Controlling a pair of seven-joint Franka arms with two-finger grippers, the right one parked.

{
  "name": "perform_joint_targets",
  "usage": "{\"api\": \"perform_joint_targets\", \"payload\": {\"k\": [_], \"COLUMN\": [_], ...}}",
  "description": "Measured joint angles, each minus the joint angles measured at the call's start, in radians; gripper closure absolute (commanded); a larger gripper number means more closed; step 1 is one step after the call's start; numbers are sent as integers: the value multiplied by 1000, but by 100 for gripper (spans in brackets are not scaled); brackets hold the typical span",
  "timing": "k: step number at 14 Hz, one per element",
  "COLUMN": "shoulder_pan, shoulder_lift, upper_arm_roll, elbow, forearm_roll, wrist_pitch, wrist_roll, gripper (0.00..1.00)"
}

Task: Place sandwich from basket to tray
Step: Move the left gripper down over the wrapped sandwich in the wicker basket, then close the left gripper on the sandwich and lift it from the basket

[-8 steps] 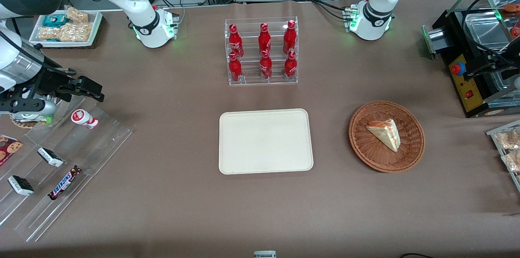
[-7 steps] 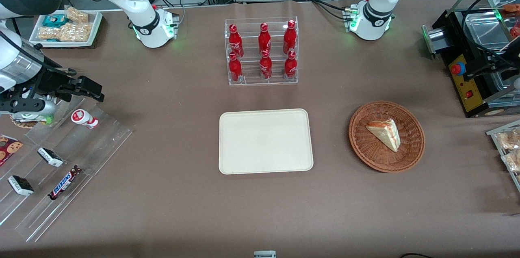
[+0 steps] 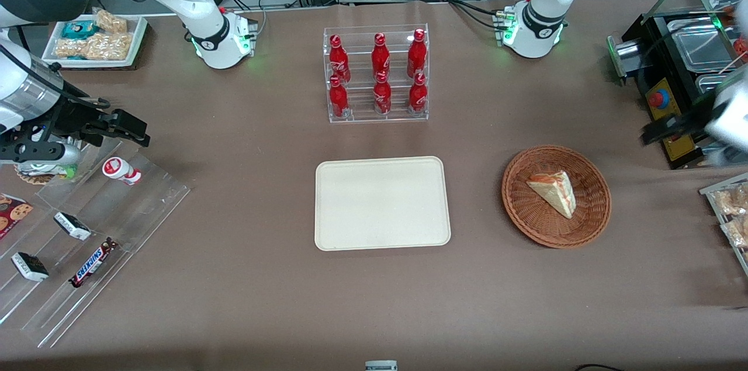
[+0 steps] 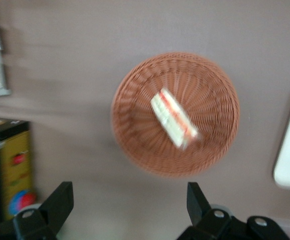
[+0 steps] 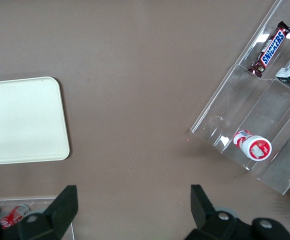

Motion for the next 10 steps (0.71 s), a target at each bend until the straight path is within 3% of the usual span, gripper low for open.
{"api": "perform_joint_targets", "payload": {"k": [2,5,10], "shoulder_pan": [-44,-81,-97], "shoulder_lift": [37,66,129], "upper_arm_roll": [-5,-10,-11], "elbow": [-164,-287,-363], "forearm_roll": [0,0,-13], "wrist_pitch": [231,421,521], "wrist_roll": [-219,-505,-607], "gripper": [0,0,3]}}
